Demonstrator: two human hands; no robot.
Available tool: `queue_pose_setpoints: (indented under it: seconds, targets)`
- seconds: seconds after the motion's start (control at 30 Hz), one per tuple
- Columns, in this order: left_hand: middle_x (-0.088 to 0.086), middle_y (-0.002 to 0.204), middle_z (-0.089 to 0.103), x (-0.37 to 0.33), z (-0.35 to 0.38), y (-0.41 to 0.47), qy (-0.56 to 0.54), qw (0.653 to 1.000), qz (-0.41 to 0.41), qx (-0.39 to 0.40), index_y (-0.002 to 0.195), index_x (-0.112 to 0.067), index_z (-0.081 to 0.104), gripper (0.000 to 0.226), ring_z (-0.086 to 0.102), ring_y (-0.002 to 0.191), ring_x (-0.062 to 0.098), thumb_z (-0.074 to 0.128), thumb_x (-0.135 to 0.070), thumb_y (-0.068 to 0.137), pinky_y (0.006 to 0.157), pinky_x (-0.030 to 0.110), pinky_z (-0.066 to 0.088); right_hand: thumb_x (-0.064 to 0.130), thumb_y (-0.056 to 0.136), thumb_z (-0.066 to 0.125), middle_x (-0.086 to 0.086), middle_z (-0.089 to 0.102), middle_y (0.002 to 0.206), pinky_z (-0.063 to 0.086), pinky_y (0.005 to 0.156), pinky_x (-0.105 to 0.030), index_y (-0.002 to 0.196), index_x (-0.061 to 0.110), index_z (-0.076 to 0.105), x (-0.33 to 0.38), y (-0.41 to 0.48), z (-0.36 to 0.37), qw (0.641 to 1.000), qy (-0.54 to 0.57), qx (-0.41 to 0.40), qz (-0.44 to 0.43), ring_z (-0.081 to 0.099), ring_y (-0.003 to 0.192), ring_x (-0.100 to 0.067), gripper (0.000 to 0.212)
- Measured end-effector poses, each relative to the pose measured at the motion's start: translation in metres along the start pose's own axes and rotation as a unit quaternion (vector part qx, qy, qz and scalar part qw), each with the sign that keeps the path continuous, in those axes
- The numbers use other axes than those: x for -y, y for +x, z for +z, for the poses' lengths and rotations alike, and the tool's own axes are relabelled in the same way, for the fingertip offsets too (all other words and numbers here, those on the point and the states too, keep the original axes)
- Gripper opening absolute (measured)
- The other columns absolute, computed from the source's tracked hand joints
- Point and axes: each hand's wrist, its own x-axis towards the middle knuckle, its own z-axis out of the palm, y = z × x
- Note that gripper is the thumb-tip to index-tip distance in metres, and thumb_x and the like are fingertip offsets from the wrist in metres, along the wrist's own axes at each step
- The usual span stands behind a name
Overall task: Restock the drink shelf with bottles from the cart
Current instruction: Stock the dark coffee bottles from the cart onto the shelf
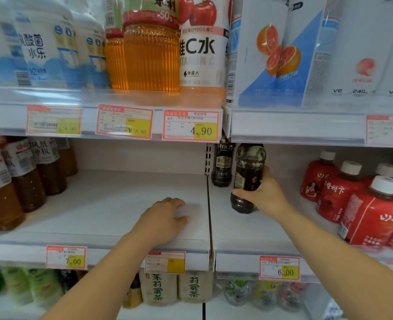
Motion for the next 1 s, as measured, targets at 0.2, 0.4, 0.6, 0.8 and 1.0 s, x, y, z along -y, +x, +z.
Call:
queue_pose_setpoints:
  seconds: [0.2, 0.4, 0.6, 0.8, 1.0]
  targets:
    - [-0.004, 0.14, 0.042, -0.01, -0.001, 0.009, 0.03, 0.999, 0.011, 0.021, 0.141, -0.028, 0.034, 0.052, 0.042, 0.125, 0.017, 0.047, -0.043, 0.093, 0.101, 0.035, 0.039, 0.012, 0.066, 0.082, -0.002, 0.054, 0.115, 0.043, 0.088, -0.032, 0.132, 0.011, 0.035, -0.011, 0.003, -0.01, 1.0, -0.025, -0.005, 0.018, 0.054, 0.104, -0.019, 0.081]
    - [0.002, 0.145, 0.036, -0.043, 0.02, 0.047, 0.044, 0.996, 0.064, 0.041, 0.145, -0.031, 0.025, 0.056, 0.039, 0.128, 0.024, 0.046, -0.04, 0.093, 0.1, 0.04, 0.039, 0.005, 0.069, 0.079, -0.013, 0.059, 0.117, 0.044, 0.083, -0.03, 0.129, 0.004, 0.035, -0.021, 0.028, -0.008, 0.998, -0.058, -0.02, 0.018, 0.058, 0.108, -0.028, 0.075]
    - [0.006, 0.158, -0.007, -0.066, 0.034, 0.093, 0.044, 0.996, 0.062, 0.039, 0.148, -0.038, 0.009, 0.067, 0.009, 0.142, 0.034, 0.047, -0.042, 0.093, 0.112, 0.052, 0.021, 0.017, 0.069, 0.079, -0.012, 0.059, 0.118, 0.046, 0.096, -0.043, 0.13, 0.01, 0.041, -0.044, 0.071, 0.007, 0.995, -0.097, -0.021, 0.032, 0.056, 0.112, -0.028, 0.073]
    - [0.006, 0.155, -0.023, -0.075, 0.045, 0.113, 0.076, 0.996, 0.022, 0.053, 0.147, -0.038, 0.0, 0.067, 0.004, 0.143, 0.033, 0.04, -0.048, 0.095, 0.112, 0.056, 0.014, 0.021, 0.074, 0.074, -0.011, 0.064, 0.116, 0.048, 0.093, -0.036, 0.121, 0.011, 0.055, -0.053, 0.088, 0.019, 0.992, -0.122, -0.033, 0.025, 0.06, 0.108, -0.027, 0.052]
    - [0.006, 0.155, -0.024, -0.077, 0.046, 0.122, 0.086, 0.995, -0.002, 0.053, 0.148, -0.036, 0.0, 0.069, 0.005, 0.143, 0.032, 0.039, -0.052, 0.093, 0.112, 0.057, 0.013, 0.021, 0.078, 0.072, -0.012, 0.064, 0.117, 0.047, 0.091, -0.033, 0.119, 0.006, 0.056, -0.054, 0.091, 0.029, 0.99, -0.121, -0.056, 0.033, 0.059, 0.109, -0.028, 0.047]
